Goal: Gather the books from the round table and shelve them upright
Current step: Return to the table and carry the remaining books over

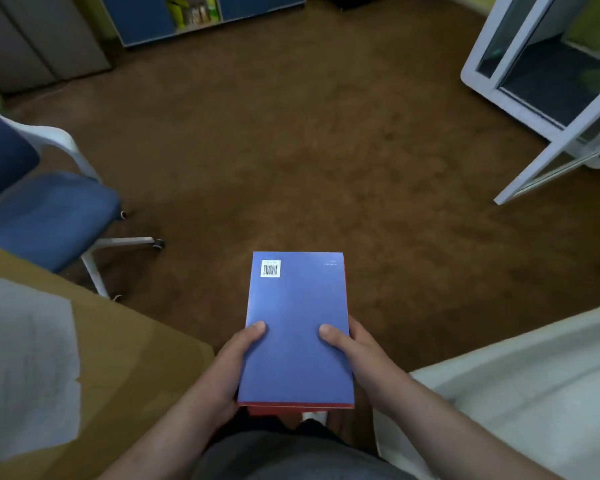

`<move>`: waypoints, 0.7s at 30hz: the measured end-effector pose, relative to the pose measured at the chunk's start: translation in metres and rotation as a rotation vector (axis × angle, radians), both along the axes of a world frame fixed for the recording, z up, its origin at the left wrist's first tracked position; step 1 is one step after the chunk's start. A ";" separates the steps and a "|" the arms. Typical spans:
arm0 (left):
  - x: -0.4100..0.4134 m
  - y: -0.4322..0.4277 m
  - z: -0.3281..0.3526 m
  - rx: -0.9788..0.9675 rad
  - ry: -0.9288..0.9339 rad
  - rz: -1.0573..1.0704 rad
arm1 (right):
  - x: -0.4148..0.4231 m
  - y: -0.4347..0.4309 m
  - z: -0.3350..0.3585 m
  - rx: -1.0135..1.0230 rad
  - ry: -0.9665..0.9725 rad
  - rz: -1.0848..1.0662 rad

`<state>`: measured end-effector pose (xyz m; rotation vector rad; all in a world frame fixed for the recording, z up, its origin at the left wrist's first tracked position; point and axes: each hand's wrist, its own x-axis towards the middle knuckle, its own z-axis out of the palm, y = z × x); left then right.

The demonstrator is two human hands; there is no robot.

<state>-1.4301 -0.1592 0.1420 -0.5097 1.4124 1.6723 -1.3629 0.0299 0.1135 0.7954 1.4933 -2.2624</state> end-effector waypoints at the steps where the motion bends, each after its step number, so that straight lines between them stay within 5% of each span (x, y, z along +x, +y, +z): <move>1: -0.011 0.009 0.002 -0.006 0.007 0.006 | -0.011 0.009 0.001 -0.001 -0.004 -0.001; 21: -0.272 0.127 -0.028 0.078 -0.136 -0.034 | -0.258 0.122 -0.021 0.052 -0.032 -0.110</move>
